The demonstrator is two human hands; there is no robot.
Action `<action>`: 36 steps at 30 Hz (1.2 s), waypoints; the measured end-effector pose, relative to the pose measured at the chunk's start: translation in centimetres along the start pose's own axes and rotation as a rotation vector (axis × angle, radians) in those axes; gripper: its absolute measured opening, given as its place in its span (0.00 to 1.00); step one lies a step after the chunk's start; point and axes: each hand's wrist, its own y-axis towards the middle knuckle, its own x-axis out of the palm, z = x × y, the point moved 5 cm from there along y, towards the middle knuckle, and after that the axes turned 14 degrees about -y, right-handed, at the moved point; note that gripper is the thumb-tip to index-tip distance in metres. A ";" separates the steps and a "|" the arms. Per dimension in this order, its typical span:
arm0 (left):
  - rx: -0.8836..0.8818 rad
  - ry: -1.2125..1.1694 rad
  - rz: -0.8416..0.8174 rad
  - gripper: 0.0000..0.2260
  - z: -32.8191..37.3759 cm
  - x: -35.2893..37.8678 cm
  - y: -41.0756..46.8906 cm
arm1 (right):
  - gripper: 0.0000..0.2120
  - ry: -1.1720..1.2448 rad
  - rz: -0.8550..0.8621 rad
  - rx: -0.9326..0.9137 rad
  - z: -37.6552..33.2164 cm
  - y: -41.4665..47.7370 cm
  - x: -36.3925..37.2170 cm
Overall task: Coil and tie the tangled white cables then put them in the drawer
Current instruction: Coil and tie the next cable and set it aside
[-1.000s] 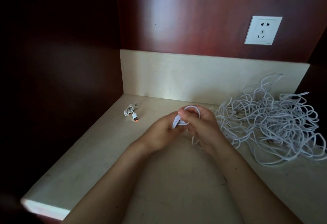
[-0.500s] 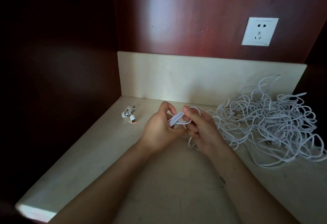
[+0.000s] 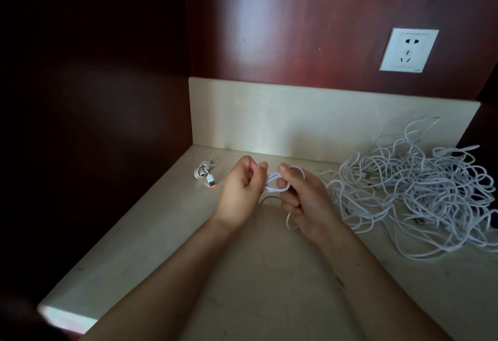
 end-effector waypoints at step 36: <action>0.038 0.631 0.014 0.15 1.3 -2.2 0.6 | 0.14 -1.064 -0.021 -0.534 -1.6 -1.6 1.8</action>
